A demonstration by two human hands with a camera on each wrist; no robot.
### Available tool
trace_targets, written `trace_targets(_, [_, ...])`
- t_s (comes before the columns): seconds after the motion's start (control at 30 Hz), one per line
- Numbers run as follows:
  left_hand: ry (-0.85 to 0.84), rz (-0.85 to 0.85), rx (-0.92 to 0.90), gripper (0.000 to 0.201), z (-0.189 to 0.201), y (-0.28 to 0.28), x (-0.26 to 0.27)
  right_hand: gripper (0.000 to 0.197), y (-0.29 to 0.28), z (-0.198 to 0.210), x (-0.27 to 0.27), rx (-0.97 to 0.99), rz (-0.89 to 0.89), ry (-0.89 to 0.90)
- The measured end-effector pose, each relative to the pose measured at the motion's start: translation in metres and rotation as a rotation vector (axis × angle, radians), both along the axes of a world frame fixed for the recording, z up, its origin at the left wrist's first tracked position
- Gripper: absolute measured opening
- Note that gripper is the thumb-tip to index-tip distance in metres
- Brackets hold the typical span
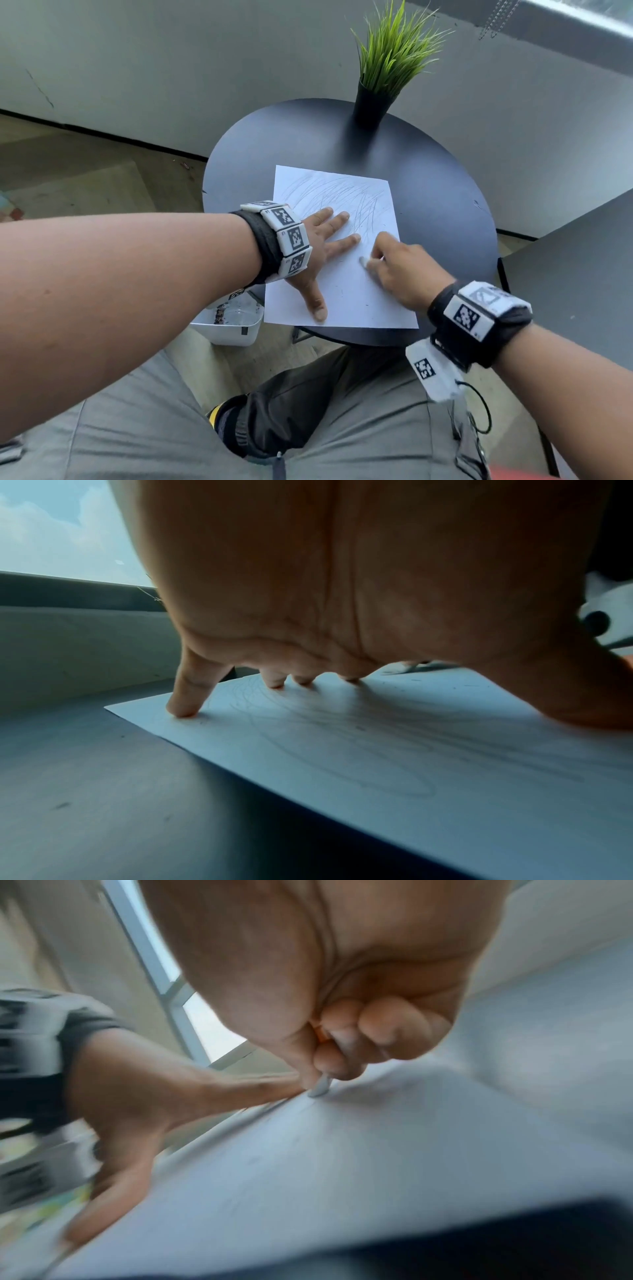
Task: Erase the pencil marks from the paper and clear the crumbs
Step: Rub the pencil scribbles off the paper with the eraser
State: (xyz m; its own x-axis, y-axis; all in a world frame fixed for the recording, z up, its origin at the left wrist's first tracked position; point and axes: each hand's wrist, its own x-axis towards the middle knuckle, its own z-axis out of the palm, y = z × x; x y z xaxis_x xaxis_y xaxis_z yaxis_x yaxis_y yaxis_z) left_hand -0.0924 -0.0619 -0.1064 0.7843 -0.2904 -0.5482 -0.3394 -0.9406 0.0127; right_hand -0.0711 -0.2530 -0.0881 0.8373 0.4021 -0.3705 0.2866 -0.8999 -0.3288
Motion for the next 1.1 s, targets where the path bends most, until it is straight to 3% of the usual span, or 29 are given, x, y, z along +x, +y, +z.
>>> trace_targets(0.2, [-0.066, 0.023, -0.077, 0.13, -0.001, 0.012, -0.001, 0.024, -0.009, -0.007, 0.012, 0.0, -0.005, -0.003])
trace_targets(0.33, [-0.123, 0.15, -0.07, 0.14, -0.008, 0.025, -0.007, 0.025, -0.008, -0.004, 0.01, -0.066, 0.049, -0.02])
trace_targets(0.57, [-0.093, 0.082, -0.061, 0.143, -0.014, 0.019, -0.019, 0.027, 0.014, 0.002, -0.028, -0.101, 0.462, 0.001])
trace_targets(0.7, [-0.082, 0.092, -0.064, 0.146, -0.012, 0.018, -0.018, 0.027, 0.009, 0.003, 0.018, -0.136, 0.18, -0.081])
trace_targets(0.73, [-0.078, 0.093, -0.062, 0.147, -0.012, 0.018, -0.017, 0.026, 0.009, 0.002, 0.017, -0.132, 0.196, -0.095])
trace_targets(0.83, [-0.07, 0.081, -0.048, 0.148, -0.013, 0.019, -0.017, 0.023, 0.017, 0.002, -0.022, -0.089, 0.53, -0.061])
trace_targets(0.9, [-0.072, 0.071, -0.041, 0.148, -0.013, 0.019, -0.016, 0.024, 0.017, -0.001, -0.03, -0.094, 0.64, -0.037])
trace_targets(1.03, [-0.069, 0.078, -0.039, 0.148, -0.011, 0.018, -0.015, 0.027, 0.013, -0.002, 0.018, -0.106, 0.305, -0.129])
trace_targets(1.1, [-0.063, 0.082, -0.029, 0.15, -0.01, 0.017, -0.015, 0.019, 0.017, -0.003, 0.003, -0.092, 0.39, -0.114])
